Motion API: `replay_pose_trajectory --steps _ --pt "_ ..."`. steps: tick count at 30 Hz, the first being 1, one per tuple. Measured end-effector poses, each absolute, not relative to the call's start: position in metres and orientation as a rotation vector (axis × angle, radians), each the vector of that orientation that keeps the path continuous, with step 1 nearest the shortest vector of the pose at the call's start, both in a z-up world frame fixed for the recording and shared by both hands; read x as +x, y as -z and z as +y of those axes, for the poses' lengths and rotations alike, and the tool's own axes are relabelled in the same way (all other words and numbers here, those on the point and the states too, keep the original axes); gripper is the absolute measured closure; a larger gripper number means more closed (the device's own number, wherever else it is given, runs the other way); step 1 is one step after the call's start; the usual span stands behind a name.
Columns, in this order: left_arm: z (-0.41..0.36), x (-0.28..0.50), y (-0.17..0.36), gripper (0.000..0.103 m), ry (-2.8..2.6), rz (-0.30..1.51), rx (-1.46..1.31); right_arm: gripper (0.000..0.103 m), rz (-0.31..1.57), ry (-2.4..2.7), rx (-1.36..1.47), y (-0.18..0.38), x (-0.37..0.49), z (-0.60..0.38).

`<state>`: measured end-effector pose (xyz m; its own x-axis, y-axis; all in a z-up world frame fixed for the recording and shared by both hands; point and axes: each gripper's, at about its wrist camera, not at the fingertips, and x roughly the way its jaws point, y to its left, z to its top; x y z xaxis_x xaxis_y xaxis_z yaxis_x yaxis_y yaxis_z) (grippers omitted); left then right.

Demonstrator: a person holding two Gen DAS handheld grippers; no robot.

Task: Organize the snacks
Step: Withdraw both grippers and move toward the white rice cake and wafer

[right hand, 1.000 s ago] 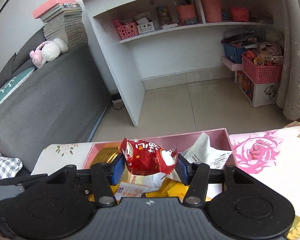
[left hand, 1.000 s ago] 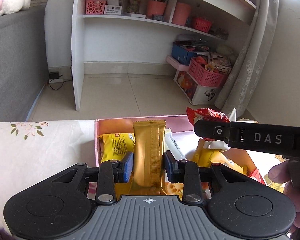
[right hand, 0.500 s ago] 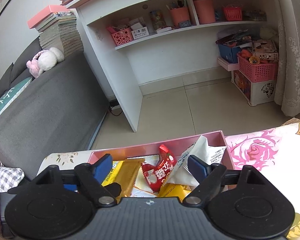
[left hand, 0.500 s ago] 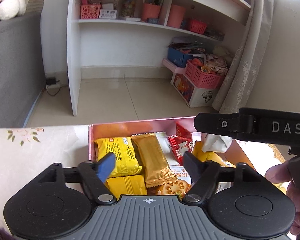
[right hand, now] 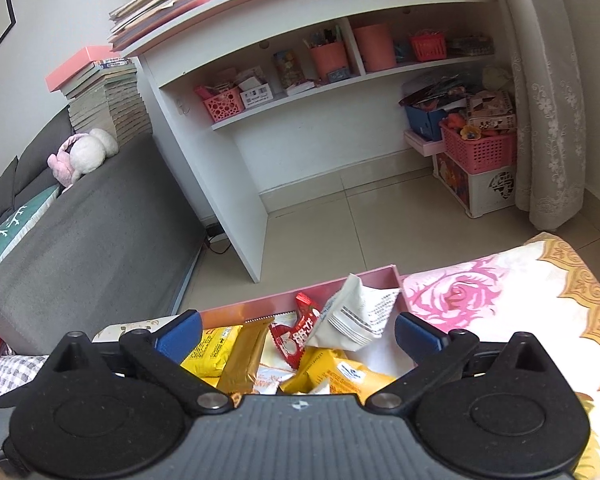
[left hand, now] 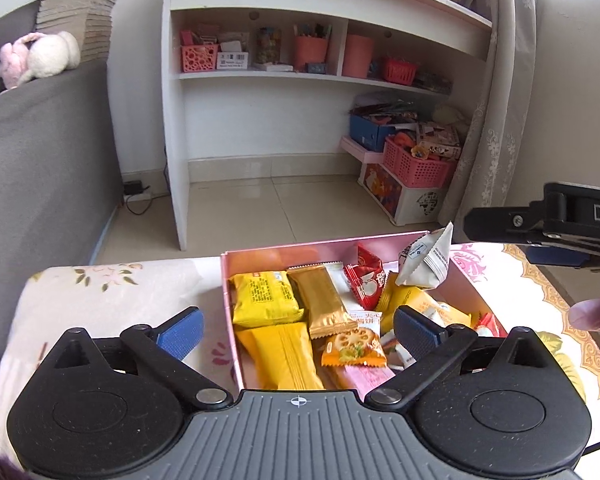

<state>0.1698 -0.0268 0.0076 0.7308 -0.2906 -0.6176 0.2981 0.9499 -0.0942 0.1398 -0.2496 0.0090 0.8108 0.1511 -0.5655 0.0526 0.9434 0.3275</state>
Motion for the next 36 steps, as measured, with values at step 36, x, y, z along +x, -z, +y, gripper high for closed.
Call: replay_pose_trajectory --steps 36 --pt "-0.001 0.042 0.074 0.001 0.298 0.859 0.071 0.006 0.825 0.042 0.193 0.077 -0.001 -0.251"
